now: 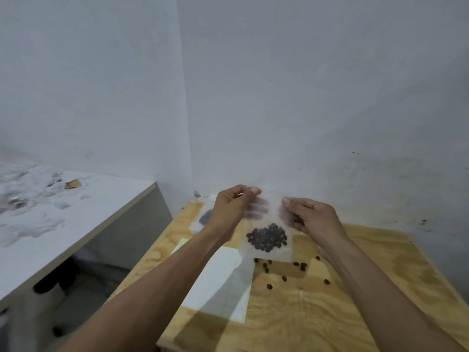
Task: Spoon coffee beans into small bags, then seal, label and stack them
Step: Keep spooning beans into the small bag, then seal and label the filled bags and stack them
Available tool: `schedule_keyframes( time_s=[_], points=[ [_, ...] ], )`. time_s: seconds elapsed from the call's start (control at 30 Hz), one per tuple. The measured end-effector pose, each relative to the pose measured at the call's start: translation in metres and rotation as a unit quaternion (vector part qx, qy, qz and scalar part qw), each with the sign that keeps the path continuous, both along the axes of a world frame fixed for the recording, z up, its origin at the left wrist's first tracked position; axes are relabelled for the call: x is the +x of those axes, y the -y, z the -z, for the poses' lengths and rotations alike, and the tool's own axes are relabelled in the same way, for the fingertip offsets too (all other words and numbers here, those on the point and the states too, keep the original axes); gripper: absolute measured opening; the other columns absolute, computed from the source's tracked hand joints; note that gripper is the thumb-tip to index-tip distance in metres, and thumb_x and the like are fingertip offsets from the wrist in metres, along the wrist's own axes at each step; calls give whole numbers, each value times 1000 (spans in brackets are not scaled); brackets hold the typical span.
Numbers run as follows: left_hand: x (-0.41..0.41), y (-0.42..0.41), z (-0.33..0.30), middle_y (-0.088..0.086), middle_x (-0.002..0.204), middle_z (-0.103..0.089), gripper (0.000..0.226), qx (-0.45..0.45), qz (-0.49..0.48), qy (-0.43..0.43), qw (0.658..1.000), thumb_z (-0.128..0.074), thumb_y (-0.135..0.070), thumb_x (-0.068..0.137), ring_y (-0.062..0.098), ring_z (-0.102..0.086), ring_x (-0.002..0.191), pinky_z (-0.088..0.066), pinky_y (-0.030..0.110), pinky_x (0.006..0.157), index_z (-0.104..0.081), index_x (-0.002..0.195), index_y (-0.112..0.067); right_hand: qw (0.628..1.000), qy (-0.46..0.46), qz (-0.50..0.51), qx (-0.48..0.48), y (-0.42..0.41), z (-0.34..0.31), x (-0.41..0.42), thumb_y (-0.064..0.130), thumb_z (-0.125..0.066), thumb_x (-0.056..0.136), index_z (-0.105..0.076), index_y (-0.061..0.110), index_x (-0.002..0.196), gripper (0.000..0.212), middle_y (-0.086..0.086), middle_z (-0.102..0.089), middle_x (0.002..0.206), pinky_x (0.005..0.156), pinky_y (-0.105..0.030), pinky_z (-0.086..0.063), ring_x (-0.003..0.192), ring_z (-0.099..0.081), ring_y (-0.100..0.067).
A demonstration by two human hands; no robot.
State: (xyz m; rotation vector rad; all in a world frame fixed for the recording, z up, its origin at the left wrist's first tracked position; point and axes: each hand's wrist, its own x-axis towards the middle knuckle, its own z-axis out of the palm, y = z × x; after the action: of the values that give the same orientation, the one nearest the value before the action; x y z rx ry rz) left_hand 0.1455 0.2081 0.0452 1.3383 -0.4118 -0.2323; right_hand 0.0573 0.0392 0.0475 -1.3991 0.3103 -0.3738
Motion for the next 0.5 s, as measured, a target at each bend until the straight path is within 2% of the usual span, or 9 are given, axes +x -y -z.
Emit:
schedule_keyframes(
  time_s=[0.07,0.17,0.27,0.3,0.37,0.4,0.43,0.5],
  points=[
    [8,-21,-3,17,91,-77,22,-6,-46,10,999,-63,-18,100,32,-75,82,-62,39,72,-68,104,3,1000,-8,-4,-25,-11,5,8,21,-78,87,-78,11,99,16,-5,-79,90,73,-26,-61,81,-75,-15],
    [24,-59,-6,17,90,-78,24,-6,-125,29,992,-60,-20,101,31,-76,82,-62,39,74,-68,107,2,984,-51,-23,-166,-35,20,22,20,-74,91,-78,14,102,13,-1,-77,90,77,-31,-62,85,-74,-18],
    [38,-94,-6,16,88,-78,23,-14,-203,37,978,-60,-20,102,28,-76,80,-62,38,78,-69,107,0,943,-77,-84,-311,-72,33,34,20,-68,93,-78,22,99,13,8,-75,86,66,-24,-57,78,-71,-13],
    [41,-104,-5,15,90,-78,25,-15,-221,37,974,-59,-21,102,26,-76,80,-62,37,80,-68,109,1,929,-84,-99,-346,-83,38,39,20,-66,93,-79,22,99,14,7,-76,89,67,-25,-57,79,-71,-12],
    [45,-124,-2,15,94,-77,28,-20,-247,36,968,-56,-23,104,24,-75,84,-61,37,84,-67,113,1,899,-97,-113,-412,-105,50,51,20,-63,93,-80,17,94,18,1,-78,92,76,-36,-60,84,-72,-18],
    [47,-133,0,16,96,-77,29,-24,-256,35,966,-55,-23,105,25,-75,87,-61,38,86,-67,114,1,882,-105,-117,-445,-114,57,58,20,-60,92,-80,15,90,20,-3,-78,90,76,-39,-59,83,-72,-23],
    [49,-141,2,16,98,-76,29,-26,-263,35,964,-54,-24,105,26,-75,91,-60,38,87,-67,114,1,862,-116,-121,-479,-123,63,64,19,-58,92,-78,13,82,23,-5,-76,82,67,-38,-57,77,-71,-26],
    [51,-155,5,16,101,-76,28,-25,-272,35,961,-54,-25,105,28,-75,95,-60,38,88,-68,113,-2,827,-138,-115,-532,-137,73,73,17,-54,92,-59,14,60,33,-4,-59,59,52,-30,-38,55,-55,-26]
  ],
)
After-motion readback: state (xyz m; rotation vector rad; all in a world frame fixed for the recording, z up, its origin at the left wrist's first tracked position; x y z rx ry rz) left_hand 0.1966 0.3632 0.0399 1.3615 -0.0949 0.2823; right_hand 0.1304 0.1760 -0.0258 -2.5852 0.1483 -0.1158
